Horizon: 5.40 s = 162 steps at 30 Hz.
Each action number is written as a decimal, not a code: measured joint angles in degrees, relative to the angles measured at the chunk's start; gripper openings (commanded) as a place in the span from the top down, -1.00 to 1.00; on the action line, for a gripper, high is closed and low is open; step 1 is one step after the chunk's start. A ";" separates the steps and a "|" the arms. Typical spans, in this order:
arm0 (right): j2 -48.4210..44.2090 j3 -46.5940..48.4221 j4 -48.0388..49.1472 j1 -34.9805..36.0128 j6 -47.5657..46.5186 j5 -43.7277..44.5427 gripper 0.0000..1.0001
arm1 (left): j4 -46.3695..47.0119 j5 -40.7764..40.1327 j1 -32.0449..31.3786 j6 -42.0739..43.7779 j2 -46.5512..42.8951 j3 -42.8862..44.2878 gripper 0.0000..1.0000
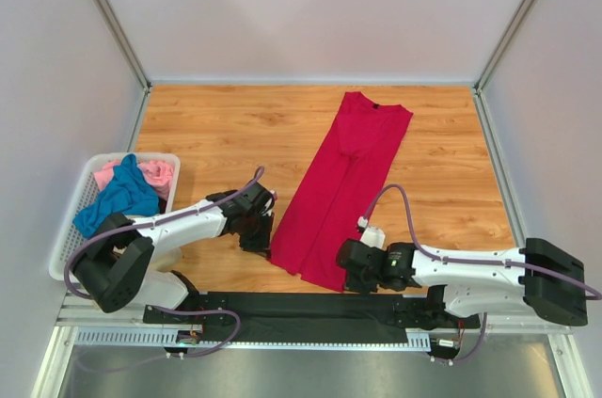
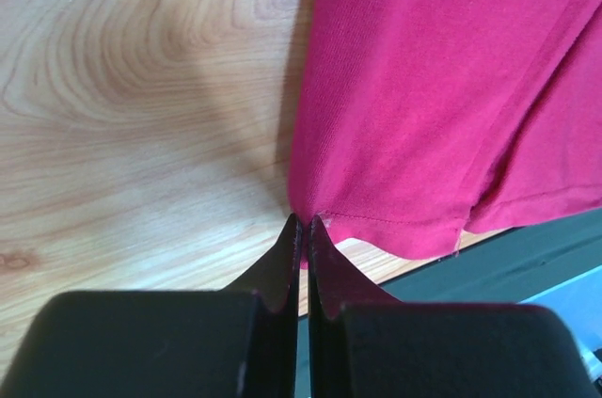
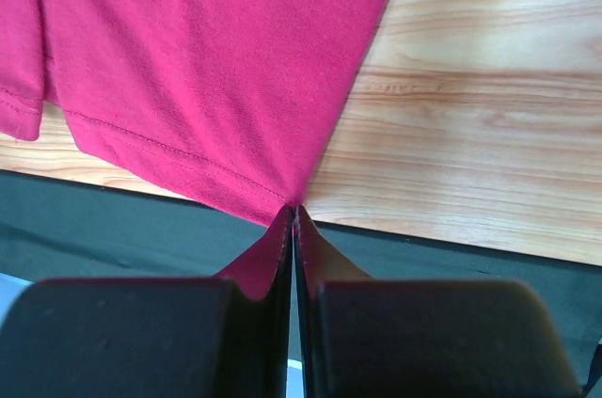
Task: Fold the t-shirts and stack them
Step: Fold the tshirt
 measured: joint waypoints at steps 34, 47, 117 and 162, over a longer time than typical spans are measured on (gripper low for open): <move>3.23 2.60 -2.14 3.61 3.58 3.10 0.41 | -0.15 -0.13 -0.26 -0.04 -1.03 -1.05 0.39; 3.96 2.25 -2.12 3.78 4.31 3.45 0.99 | 0.55 -0.04 -0.31 -0.11 -0.46 -1.09 1.00; 18.64 26.38 -0.90 -47.60 -50.34 -3.58 0.99 | -18.93 7.67 10.29 7.65 49.40 75.60 1.00; 25.11 34.10 5.86 -60.63 -46.31 -10.88 0.42 | -9.86 8.81 15.37 8.33 50.88 76.54 0.04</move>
